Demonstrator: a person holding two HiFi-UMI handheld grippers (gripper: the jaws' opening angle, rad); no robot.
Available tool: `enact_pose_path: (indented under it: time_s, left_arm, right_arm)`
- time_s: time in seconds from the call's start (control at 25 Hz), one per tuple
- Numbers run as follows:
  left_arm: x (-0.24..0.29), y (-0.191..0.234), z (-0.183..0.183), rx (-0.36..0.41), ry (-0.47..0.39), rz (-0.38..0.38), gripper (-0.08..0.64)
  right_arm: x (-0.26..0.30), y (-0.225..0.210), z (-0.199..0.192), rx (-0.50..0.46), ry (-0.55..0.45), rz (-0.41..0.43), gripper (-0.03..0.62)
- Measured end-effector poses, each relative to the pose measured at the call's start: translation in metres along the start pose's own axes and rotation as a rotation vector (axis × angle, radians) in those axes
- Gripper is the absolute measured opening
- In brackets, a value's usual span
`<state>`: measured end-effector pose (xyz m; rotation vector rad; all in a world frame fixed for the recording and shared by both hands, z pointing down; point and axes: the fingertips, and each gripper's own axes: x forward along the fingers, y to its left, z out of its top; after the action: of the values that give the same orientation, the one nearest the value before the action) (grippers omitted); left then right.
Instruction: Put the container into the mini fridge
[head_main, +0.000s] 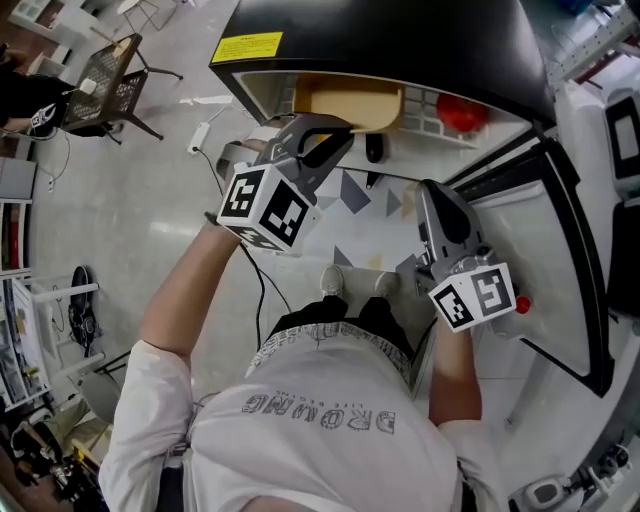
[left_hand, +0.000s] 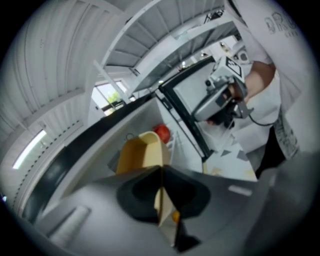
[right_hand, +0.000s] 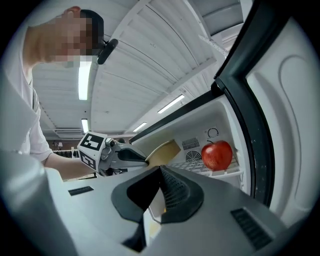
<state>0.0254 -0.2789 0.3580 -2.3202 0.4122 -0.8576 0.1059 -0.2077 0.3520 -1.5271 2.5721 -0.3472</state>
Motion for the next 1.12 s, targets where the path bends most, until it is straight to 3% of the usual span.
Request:
enact_pose_path:
  time_s: [0.72,1.12]
  left_arm:
    - [0.056,0.014,-0.023,0.200,0.254,-0.048,0.022]
    - [0.069,0.022,-0.027,0.244,0.295,-0.049,0.032]
  right_arm:
    - [0.009,-0.013,-0.010,0.050,-0.003,0.067,-0.002]
    - [0.005,-0.017,-0.017,0.067,0.006,0.071,-0.002]
